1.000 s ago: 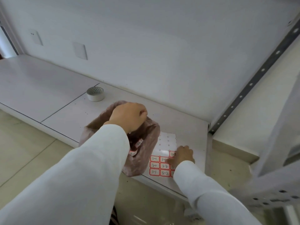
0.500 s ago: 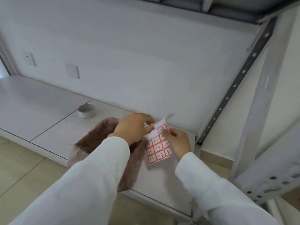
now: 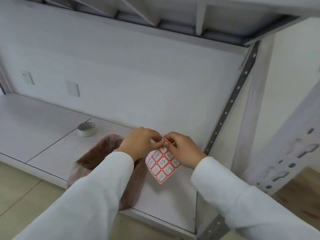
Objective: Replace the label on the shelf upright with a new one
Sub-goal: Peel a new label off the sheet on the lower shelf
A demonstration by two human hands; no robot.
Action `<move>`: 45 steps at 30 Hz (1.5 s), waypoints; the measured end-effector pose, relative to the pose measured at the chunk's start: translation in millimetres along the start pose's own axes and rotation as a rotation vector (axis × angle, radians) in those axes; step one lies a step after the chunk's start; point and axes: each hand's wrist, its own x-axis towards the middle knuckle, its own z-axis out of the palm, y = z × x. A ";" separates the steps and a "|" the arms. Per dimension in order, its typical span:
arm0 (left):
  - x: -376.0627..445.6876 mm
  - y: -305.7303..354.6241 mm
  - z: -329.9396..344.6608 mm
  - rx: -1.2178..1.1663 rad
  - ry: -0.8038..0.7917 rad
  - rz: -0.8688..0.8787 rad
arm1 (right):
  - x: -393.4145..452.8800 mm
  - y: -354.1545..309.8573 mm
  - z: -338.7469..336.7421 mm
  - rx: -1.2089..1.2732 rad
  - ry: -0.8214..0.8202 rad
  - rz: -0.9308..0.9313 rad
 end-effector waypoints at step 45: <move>2.1 9.8 20.4 -0.280 0.211 -0.328 | 0.1 29.8 6.3 0.278 0.212 0.376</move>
